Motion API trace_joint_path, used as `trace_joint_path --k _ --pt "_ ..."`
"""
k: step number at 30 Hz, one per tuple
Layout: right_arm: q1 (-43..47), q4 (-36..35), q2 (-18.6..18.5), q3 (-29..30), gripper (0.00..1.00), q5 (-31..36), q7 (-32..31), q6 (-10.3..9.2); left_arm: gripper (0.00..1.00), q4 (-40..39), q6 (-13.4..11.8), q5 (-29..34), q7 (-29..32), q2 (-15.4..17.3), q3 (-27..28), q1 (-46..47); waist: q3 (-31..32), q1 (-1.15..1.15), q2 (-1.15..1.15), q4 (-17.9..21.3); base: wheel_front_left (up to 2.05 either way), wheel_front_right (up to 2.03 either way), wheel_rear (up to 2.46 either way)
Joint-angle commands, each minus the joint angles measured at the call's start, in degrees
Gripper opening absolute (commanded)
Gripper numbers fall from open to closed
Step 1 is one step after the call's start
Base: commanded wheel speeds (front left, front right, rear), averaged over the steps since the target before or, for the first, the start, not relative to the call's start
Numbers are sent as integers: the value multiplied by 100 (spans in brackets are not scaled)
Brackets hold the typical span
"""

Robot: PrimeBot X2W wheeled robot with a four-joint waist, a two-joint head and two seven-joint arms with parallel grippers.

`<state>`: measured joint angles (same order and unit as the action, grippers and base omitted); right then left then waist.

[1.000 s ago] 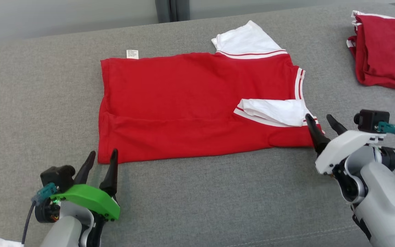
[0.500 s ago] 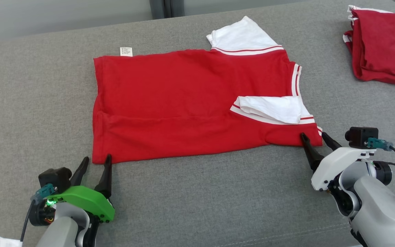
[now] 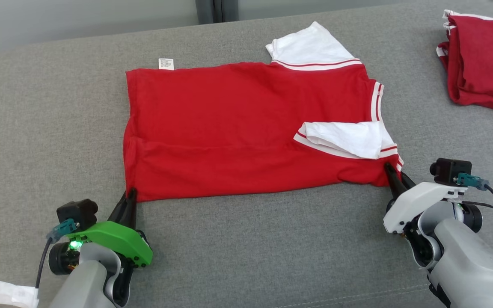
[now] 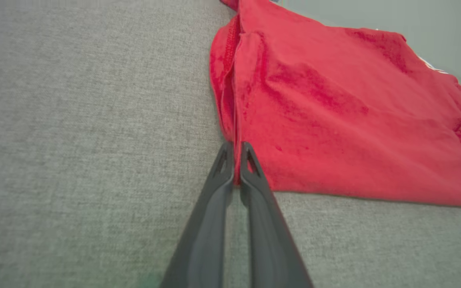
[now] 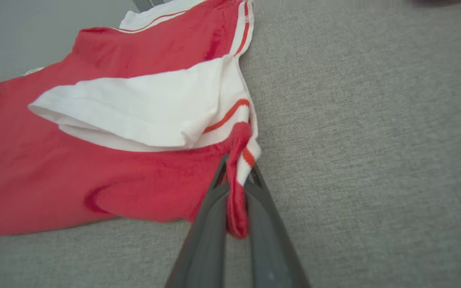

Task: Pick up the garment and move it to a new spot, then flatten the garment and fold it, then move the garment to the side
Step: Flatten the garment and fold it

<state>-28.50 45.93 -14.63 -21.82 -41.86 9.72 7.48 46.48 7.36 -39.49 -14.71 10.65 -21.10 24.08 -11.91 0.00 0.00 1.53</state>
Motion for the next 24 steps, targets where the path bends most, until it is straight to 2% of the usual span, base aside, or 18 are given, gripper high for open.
trace_joint_path --k 1,6,12,17,21,22,23,24 --pt "85 -18 -31 -21 0 -56 89 1 0 -96 15 -79 -32 36 18 -100 114 0 0 -18 0 0 0" --pt "435 -234 -164 -34 0 -245 249 1 0 -608 15 -128 -54 104 224 -596 382 0 0 -93 0 0 0" --pt "1155 -781 -384 22 0 -331 280 0 0 -1400 -65 95 -52 14 569 -1572 626 0 0 -177 0 0 0" --pt "1882 -1281 -496 297 0 -290 68 0 0 -1893 -190 252 -53 -140 720 -2271 700 0 0 -205 0 0 0" --pt "2342 -1599 -409 603 0 -236 -141 0 0 -2126 -256 315 -53 -231 821 -2570 727 0 0 -207 0 0 0" --pt "2396 -1655 -384 665 7 -185 -166 0 24 -2149 -259 347 -53 -242 842 -2591 733 0 0 -207 0 0 0" --pt "2454 -1723 -355 749 45 -102 -192 0 87 -2183 -265 429 -53 -248 871 -2592 745 0 0 -203 0 0 0" --pt "2487 -1775 -335 810 100 -21 -191 0 100 -2215 -263 470 -53 -267 904 -2587 754 0 0 -199 0 0 0"
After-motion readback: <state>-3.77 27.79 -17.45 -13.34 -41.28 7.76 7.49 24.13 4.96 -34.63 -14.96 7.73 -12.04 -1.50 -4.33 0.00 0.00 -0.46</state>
